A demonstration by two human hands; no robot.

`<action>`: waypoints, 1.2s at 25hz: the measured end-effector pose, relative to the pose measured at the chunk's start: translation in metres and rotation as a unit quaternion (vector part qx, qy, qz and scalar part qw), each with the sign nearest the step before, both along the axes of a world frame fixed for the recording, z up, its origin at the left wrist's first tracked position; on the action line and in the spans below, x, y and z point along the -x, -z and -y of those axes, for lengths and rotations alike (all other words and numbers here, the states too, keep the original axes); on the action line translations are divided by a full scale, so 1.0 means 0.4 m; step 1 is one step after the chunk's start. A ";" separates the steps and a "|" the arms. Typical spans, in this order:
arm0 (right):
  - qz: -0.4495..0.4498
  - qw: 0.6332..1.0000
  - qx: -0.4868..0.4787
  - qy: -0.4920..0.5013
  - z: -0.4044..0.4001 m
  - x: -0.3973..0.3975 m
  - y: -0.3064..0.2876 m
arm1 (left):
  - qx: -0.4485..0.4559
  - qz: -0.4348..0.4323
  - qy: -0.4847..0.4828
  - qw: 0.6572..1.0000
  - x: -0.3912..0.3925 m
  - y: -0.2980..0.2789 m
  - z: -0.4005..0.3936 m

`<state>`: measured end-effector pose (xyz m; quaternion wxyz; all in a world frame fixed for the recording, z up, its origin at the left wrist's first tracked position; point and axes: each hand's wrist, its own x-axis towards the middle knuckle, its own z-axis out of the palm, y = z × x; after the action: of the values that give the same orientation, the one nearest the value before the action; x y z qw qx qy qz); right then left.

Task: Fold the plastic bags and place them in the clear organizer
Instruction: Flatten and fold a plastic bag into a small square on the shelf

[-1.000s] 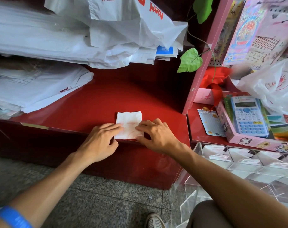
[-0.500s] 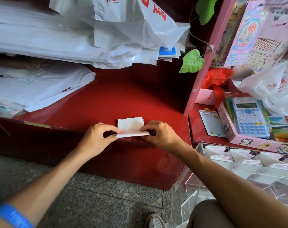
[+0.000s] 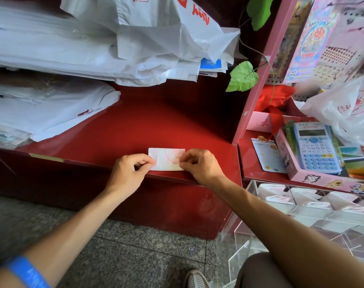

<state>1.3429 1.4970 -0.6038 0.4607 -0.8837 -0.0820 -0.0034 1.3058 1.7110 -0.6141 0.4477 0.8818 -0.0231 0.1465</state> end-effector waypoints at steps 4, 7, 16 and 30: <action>0.008 0.999 0.039 -0.017 0.004 0.003 0.003 | -0.072 0.029 -0.020 0.997 -0.007 0.016 0.014; 0.028 0.991 0.115 -0.058 0.005 0.004 0.002 | -0.139 0.015 -0.041 0.989 -0.015 0.024 0.022; 0.117 0.914 0.343 -0.183 0.006 0.025 0.012 | -0.333 -0.069 0.119 0.933 0.001 0.013 0.054; 0.056 0.988 0.039 -0.136 0.188 0.063 -0.054 | -0.166 0.025 0.209 0.963 -0.007 -0.068 0.183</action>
<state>1.3177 1.4219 -0.5820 0.4167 -0.8802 -0.2269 0.0127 1.3086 1.6380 -0.5867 0.3145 0.9156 -0.2418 0.0662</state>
